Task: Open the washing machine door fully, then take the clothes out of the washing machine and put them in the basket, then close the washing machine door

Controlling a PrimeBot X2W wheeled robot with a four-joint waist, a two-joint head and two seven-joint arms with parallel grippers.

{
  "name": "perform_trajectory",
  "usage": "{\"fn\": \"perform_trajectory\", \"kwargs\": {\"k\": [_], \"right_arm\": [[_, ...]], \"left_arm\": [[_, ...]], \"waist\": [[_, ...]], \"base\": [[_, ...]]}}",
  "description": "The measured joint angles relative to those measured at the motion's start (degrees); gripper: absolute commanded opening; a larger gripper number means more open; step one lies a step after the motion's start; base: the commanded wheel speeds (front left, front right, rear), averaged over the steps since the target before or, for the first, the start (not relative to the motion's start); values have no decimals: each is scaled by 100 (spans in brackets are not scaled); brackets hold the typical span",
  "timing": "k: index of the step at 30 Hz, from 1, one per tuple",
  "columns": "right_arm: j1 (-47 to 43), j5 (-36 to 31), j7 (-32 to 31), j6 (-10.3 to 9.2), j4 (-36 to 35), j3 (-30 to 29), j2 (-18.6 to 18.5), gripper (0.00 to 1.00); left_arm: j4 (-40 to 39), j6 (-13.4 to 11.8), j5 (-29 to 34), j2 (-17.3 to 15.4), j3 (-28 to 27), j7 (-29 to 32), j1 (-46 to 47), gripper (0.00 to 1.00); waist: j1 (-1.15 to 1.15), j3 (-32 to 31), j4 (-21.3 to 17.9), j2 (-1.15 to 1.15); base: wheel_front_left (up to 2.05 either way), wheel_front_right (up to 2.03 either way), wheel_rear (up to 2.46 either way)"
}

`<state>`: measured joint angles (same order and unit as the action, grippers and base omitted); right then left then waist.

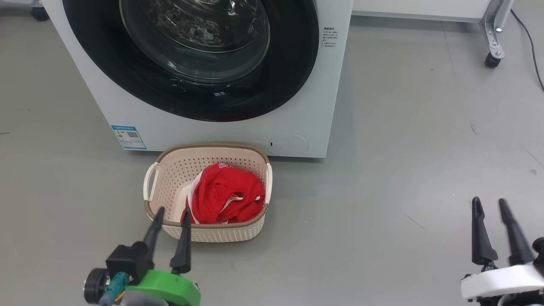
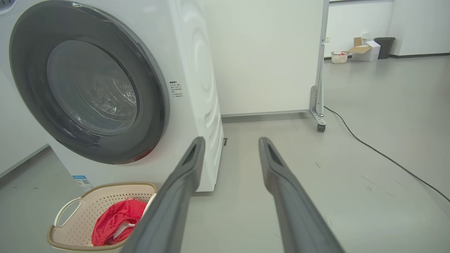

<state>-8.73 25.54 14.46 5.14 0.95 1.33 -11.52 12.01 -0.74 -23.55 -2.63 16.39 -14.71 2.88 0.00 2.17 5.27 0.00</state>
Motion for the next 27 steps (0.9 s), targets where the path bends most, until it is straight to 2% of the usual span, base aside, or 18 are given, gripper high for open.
{"fn": "perform_trajectory", "kwargs": {"k": [8, 27], "right_arm": [[-68, 123, -16, 1, 315, 81, 242, 0], [25, 1490, -365, 10, 453, -47, 376, 0]], "left_arm": [[261, 4, -118, 23, 48, 1, -199, 0], [156, 107, -1551, 25, -241, 308, -202, 0]], "waist": [[0, -3, -10, 0], [0, -42, -123, 0]], "base": [[0, 0, 0], [0, 0, 0]]}}
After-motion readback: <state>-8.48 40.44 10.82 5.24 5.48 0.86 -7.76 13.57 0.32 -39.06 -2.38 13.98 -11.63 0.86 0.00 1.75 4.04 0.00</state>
